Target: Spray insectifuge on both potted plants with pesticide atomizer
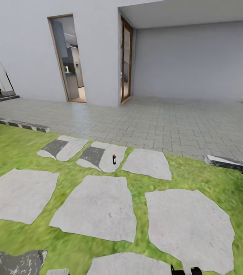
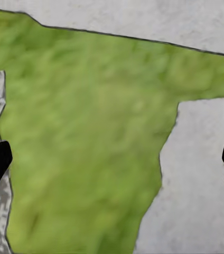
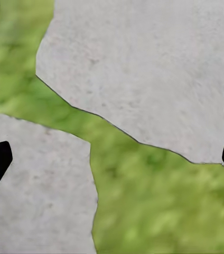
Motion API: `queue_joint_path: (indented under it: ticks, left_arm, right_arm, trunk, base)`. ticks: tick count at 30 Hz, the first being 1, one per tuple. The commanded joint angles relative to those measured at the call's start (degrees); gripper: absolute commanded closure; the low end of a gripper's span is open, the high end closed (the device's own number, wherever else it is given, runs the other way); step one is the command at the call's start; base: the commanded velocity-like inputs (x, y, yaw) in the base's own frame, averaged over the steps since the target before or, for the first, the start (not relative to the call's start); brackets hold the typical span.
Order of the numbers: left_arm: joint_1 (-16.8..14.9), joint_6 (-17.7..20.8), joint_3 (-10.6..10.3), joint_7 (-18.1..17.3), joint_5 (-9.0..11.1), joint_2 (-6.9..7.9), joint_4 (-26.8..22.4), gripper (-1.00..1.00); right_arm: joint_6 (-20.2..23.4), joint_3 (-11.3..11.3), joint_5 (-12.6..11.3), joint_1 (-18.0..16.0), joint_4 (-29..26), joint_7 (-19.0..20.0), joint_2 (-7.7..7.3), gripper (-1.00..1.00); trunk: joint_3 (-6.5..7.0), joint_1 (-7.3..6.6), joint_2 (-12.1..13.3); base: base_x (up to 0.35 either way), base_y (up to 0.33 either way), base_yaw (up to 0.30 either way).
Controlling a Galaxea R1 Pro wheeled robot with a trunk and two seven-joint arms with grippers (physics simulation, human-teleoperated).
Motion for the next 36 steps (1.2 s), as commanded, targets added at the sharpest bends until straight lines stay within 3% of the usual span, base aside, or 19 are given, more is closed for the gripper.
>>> queue_joint_path:
  ticks: [1,16,36]
  left_arm:
    - [0.0,-0.1,0.3,-0.3,0.1,0.0,0.0,-1.0]
    - [0.0,-0.1,0.3,-0.3,0.1,-0.01,0.0,-1.0]
    - [0.0,-0.1,0.3,-0.3,0.1,-0.01,0.0,-1.0]
  right_arm:
    - [-0.1,0.5,0.0,0.0,0.1,-0.4,0.0,-1.0]
    - [-0.1,0.5,0.1,0.0,0.1,-0.3,0.02,-1.0]
    - [-0.1,0.5,0.0,0.0,0.1,-0.4,0.06,-1.0]
  trunk:
    - [-0.05,0.02,0.0]
    - [-0.05,0.02,0.0]
    - [-0.05,0.02,0.0]
  base:
    - [0.287,0.202,-0.268]
    - [0.284,0.215,-0.037]
    - [0.334,0.013,0.0]
